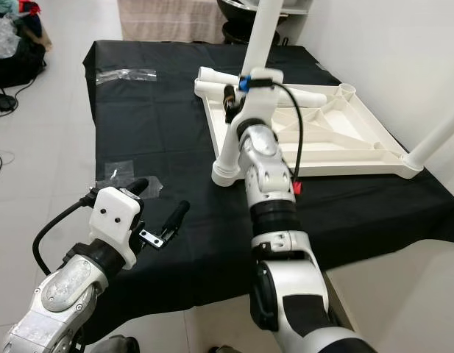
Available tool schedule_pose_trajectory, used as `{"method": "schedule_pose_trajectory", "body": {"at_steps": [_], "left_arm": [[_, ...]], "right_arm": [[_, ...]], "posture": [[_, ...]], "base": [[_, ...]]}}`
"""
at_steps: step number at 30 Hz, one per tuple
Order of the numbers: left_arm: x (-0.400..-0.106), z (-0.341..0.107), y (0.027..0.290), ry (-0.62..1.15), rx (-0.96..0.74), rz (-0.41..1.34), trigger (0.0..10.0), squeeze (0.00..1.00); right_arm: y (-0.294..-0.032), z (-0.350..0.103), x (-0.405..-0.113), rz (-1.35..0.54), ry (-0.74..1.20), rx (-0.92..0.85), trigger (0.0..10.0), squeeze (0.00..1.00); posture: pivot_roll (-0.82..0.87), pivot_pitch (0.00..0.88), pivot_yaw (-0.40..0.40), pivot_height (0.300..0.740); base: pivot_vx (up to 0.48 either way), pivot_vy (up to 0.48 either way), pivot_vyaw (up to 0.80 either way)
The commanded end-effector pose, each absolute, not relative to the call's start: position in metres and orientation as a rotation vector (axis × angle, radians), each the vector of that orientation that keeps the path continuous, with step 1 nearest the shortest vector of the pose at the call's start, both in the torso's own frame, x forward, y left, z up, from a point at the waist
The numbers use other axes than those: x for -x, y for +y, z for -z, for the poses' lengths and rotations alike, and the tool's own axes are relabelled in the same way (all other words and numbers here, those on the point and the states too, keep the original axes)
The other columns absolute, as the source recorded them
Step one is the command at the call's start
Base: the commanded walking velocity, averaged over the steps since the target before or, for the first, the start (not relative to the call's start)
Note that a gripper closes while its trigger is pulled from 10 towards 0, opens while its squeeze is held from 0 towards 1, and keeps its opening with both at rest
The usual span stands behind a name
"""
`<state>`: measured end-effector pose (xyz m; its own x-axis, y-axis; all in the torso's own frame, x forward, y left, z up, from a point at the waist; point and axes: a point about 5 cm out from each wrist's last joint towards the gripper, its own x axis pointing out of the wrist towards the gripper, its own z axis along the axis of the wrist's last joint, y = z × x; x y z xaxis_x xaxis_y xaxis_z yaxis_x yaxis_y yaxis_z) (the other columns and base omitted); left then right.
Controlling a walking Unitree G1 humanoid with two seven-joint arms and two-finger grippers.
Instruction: Building children table
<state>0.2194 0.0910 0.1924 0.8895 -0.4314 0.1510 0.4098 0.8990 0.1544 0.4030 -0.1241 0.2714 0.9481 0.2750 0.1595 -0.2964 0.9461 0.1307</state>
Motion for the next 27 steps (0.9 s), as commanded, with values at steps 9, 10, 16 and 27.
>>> {"method": "schedule_pose_trajectory", "body": {"at_steps": [9,10,16,27], "left_arm": [[-0.219,-0.19,0.09,-0.171,-0.112,0.444,10.0,0.0],[-0.219,-0.19,0.09,-0.172,-0.112,0.444,10.0,0.0],[-0.219,-0.19,0.089,-0.172,-0.111,0.447,10.0,0.0],[-0.218,-0.19,0.089,-0.171,-0.112,0.445,10.0,0.0]], "right_arm": [[-0.11,-0.244,-0.36,-1.174,-0.025,-0.04,10.0,0.0],[-0.108,-0.242,-0.352,-1.271,-0.027,-0.029,10.0,0.0],[-0.098,-0.238,-0.342,-1.442,0.0,-0.051,10.0,0.0],[-0.095,-0.241,-0.362,-1.269,-0.052,-0.104,0.0,0.0]], "posture": [[0.1,0.134,-0.117,0.74],[0.1,0.134,-0.117,0.74],[0.1,0.132,-0.115,0.74],[0.11,0.122,-0.12,0.74]], "base": [[0.0,0.0,0.0],[0.0,0.0,0.0],[0.0,0.0,0.0],[0.0,0.0,0.0]]}}
